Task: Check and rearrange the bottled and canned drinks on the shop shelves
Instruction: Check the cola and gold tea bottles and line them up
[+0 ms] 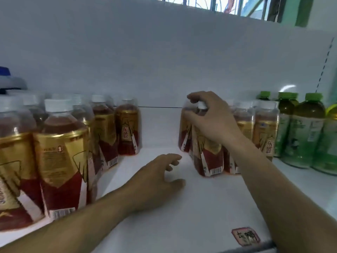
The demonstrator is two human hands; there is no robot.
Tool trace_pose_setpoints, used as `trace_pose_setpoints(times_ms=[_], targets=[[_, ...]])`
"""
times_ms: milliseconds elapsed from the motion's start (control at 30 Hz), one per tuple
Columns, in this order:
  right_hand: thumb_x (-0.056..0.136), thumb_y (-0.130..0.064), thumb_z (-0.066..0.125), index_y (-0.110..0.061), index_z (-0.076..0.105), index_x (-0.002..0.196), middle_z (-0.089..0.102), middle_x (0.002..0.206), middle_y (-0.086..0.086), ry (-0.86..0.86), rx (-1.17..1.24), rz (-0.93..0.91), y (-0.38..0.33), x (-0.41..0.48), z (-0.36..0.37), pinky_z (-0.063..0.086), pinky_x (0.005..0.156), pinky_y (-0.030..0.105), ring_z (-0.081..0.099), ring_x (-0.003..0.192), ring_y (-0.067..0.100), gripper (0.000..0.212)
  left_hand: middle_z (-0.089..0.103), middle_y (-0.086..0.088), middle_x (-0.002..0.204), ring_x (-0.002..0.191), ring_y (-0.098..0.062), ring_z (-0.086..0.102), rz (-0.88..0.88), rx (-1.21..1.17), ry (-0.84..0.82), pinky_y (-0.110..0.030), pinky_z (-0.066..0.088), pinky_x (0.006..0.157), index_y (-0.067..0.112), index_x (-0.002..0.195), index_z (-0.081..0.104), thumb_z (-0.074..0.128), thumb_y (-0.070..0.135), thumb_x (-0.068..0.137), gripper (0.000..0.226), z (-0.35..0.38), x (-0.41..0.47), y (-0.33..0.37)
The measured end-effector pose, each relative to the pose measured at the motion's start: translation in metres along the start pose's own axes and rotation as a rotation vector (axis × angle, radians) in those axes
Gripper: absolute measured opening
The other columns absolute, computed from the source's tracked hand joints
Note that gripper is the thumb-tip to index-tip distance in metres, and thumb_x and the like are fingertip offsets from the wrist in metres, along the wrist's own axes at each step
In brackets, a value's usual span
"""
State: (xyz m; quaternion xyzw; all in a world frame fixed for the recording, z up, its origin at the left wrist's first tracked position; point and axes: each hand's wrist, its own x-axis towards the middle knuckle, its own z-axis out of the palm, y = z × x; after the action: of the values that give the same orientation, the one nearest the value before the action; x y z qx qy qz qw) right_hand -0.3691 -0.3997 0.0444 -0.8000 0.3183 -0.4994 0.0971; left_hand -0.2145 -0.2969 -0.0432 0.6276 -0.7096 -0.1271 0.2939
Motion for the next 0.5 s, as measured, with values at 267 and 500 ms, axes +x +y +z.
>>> trace_pose_setpoints(times_ms=[267, 500], targets=[[0.098, -0.001, 0.057, -0.018, 0.074, 0.107, 0.072, 0.100, -0.009, 0.155, 0.427, -0.075, -0.030, -0.013, 0.009, 0.053, 0.076, 0.014, 0.068, 0.084, -0.002, 0.025, 0.046, 0.028, 0.130, 0.108, 0.016, 0.052, 0.051, -0.448, 0.103, -0.008, 0.048, 0.083, 0.055, 0.133, 0.027, 0.077, 0.051, 0.075, 0.078, -0.003, -0.003, 0.016], [0.098, -0.023, 0.064, -0.023, 0.062, 0.127, 0.069, 0.122, -0.005, -0.100, 0.674, 0.011, -0.041, -0.009, 0.031, 0.058, 0.092, 0.032, 0.069, 0.107, 0.010, 0.028, 0.073, 0.020, 0.098, 0.086, 0.008, 0.068, -0.080, -0.743, 0.172, -0.011, 0.055, 0.067, 0.036, 0.121, 0.052, 0.084, 0.030, 0.074, 0.057, -0.008, -0.007, 0.003]])
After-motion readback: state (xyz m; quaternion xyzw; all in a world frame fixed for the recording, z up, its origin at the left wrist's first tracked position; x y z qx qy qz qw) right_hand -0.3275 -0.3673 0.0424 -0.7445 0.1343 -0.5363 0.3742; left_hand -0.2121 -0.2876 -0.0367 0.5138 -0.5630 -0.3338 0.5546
